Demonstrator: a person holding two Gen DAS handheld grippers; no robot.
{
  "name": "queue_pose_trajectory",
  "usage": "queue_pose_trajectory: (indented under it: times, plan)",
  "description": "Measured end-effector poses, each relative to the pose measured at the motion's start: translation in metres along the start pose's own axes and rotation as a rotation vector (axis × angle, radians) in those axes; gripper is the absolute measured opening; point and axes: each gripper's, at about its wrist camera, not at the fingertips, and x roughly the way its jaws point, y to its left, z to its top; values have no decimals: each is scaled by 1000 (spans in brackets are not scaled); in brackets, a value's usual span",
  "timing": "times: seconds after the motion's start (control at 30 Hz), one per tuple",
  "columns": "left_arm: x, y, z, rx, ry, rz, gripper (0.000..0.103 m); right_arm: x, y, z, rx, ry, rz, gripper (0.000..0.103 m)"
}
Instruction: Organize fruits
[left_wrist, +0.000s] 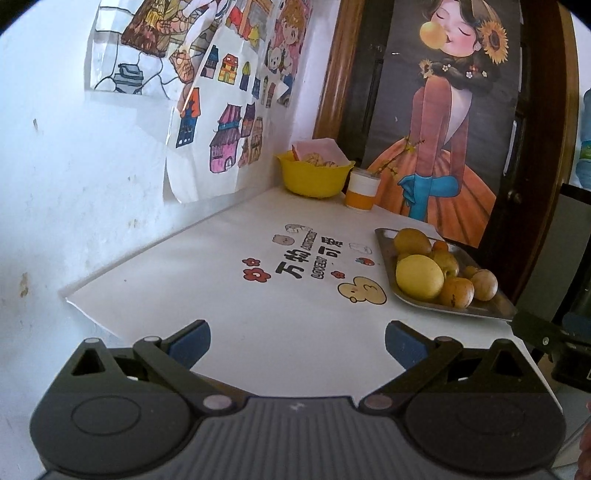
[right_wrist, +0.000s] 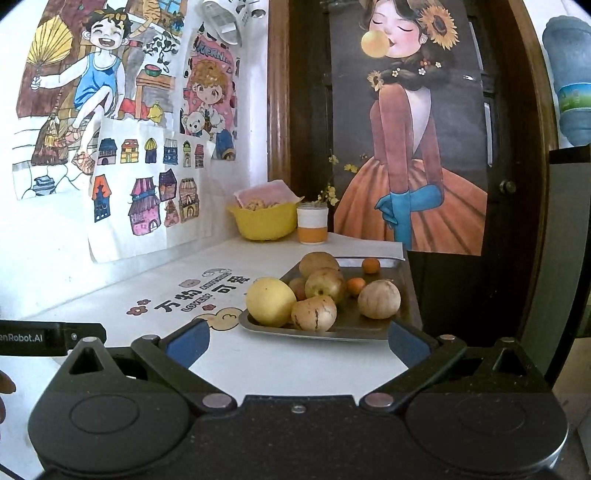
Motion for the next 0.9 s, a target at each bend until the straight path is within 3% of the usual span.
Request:
queue_pose_trajectory:
  times: [0.9]
  plan:
    - [1,-4,-4,31,14,-12,103,3,0,-2,5,19,4,102]
